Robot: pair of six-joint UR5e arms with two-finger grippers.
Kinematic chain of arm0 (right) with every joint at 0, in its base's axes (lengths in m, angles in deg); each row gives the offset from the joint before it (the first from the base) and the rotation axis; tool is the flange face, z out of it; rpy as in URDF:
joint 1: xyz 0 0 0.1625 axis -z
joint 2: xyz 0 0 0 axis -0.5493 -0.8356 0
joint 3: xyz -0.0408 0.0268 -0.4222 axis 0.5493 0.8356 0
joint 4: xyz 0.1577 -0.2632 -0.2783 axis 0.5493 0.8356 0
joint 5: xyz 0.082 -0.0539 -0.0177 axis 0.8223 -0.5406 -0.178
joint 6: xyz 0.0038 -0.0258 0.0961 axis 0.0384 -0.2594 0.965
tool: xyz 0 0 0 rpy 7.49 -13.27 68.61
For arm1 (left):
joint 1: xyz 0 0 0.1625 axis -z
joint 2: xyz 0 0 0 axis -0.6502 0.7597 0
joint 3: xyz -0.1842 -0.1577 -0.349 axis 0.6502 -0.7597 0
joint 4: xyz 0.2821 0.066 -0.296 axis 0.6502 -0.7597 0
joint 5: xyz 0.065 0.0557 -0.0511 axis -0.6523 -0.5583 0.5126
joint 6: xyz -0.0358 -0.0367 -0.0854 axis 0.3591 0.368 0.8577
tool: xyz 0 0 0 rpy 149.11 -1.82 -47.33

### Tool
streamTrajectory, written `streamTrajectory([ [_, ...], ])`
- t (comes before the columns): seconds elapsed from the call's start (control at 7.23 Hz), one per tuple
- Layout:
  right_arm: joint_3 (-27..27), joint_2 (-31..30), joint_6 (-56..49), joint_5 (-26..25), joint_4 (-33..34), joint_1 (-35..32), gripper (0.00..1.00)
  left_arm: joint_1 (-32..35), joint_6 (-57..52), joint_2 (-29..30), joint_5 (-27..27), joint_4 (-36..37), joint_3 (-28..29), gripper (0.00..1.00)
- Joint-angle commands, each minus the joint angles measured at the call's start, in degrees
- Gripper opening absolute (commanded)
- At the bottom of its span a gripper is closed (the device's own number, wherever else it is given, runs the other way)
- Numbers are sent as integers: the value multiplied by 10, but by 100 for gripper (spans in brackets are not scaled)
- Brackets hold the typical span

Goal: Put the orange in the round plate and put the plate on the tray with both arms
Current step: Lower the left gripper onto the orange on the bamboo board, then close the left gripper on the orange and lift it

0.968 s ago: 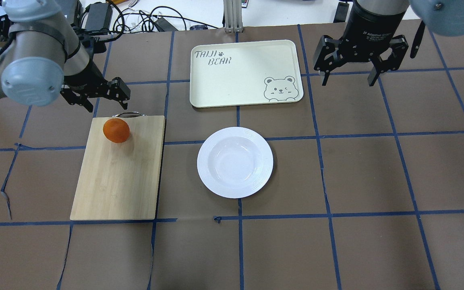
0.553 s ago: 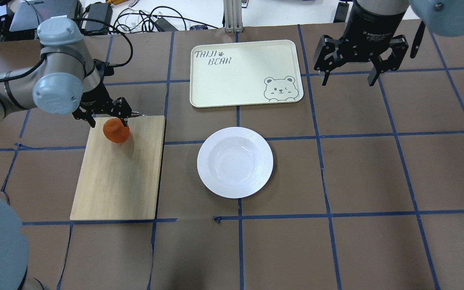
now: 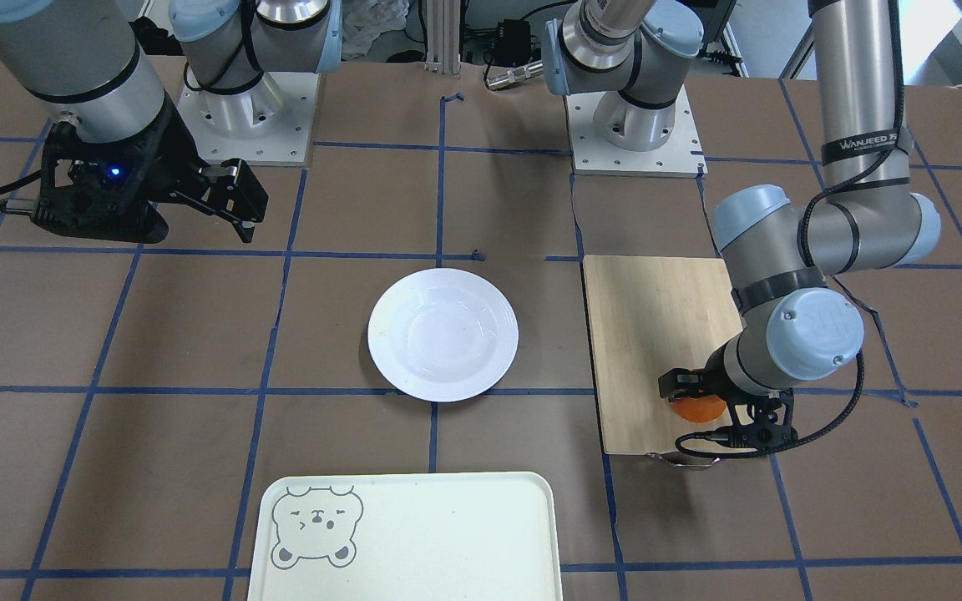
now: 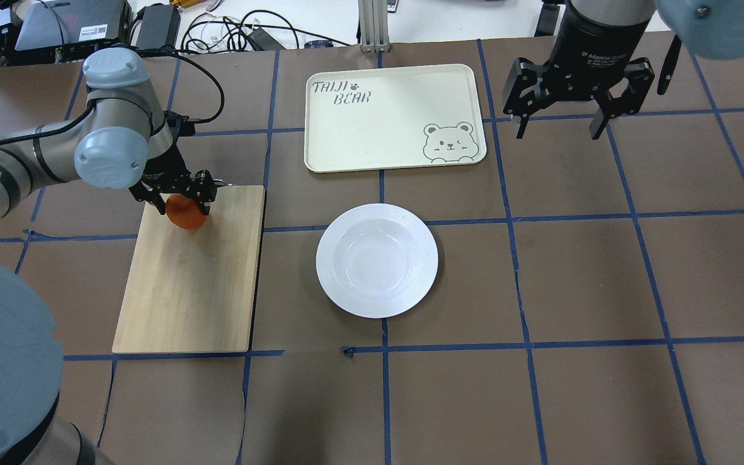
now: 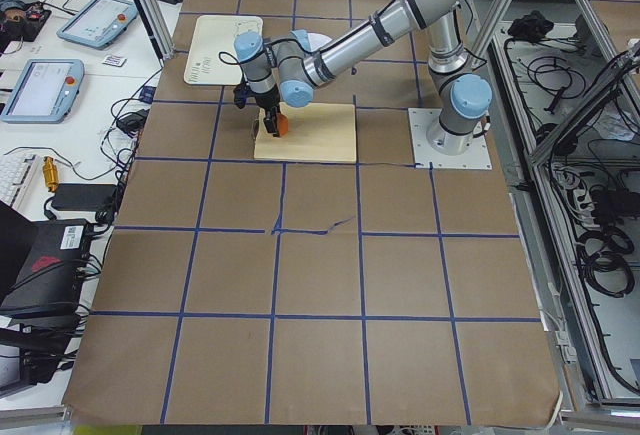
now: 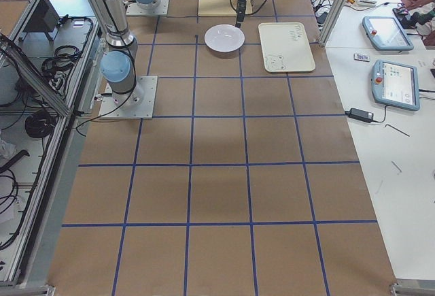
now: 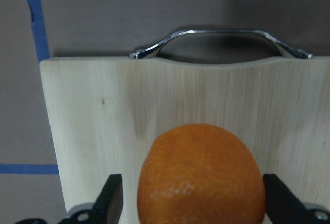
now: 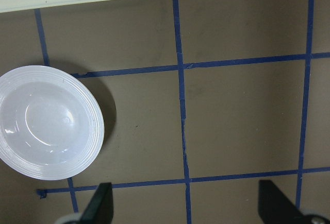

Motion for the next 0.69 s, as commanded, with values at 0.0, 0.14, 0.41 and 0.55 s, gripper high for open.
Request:
streamTrajectory([
  [0.0, 0, 0, 0, 0, 0, 0, 100, 14, -1, -22, 38, -36, 8, 0],
  [0.14, 0, 0, 0, 0, 0, 0, 100, 53, 7, -48, 59, -82, 8, 0],
  [0.41, 0, 0, 0, 0, -2, 2, 100, 157, 123, -66, 86, -95, 1, 0],
  [0.55, 0, 0, -2, -1, -1, 5, 100, 195, 223, -57, 130, -87, 0, 0],
])
